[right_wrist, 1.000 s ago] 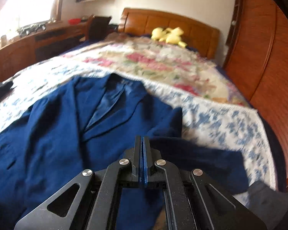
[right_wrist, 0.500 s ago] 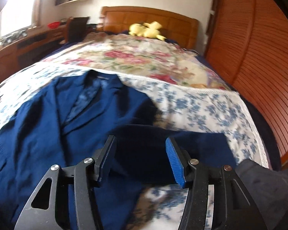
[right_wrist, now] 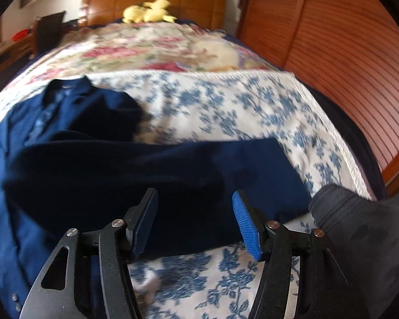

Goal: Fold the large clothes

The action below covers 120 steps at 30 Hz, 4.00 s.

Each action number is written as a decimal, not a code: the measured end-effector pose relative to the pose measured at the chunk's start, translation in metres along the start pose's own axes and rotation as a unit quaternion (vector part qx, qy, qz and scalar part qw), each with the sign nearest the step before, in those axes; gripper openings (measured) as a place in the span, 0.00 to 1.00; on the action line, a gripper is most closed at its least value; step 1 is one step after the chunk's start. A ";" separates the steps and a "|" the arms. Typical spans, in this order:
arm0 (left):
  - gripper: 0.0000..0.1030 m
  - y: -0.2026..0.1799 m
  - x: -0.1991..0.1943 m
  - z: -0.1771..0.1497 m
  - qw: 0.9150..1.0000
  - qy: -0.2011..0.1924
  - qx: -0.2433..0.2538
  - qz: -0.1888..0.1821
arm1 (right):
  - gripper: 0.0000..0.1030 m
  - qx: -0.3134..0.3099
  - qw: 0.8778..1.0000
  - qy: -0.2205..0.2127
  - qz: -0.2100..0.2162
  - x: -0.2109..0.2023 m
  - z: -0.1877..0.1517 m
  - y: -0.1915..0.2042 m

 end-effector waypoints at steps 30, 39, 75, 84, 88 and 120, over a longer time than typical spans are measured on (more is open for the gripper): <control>0.56 0.001 -0.001 0.000 1.000 0.000 0.002 0.001 | 0.00 -0.041 0.999 0.016 0.022 0.006 -0.022 0.012; 0.56 0.002 -0.007 0.001 1.000 -0.005 0.003 0.005 | 0.00 -0.068 0.995 -0.064 0.034 -0.075 0.016 0.033; 0.56 0.017 -0.027 0.001 1.000 -0.019 -0.008 0.015 | 0.45 -0.127 0.973 -0.035 0.190 -0.164 -0.078 0.176; 0.56 0.014 -0.023 0.000 1.000 -0.015 -0.003 0.016 | 0.47 -0.065 0.987 0.008 0.149 -0.101 -0.075 0.140; 0.56 0.015 -0.024 0.000 1.000 -0.015 -0.002 0.017 | 0.47 -0.035 0.989 0.037 0.140 -0.071 -0.078 0.130; 0.56 0.055 -0.133 0.017 0.993 -0.053 -0.011 0.105 | 0.05 -0.172 0.930 -0.078 0.315 -0.263 -0.095 0.281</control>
Point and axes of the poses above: each gripper's, at about its wrist camera, not at the fingertips, and x roughly the way its jaws point, y to its left, z to its top, the point moved 10 cm from there along x, roughly the way its jaws point, and after that the axes turned 10 degrees about x, right-handed, at the moved point
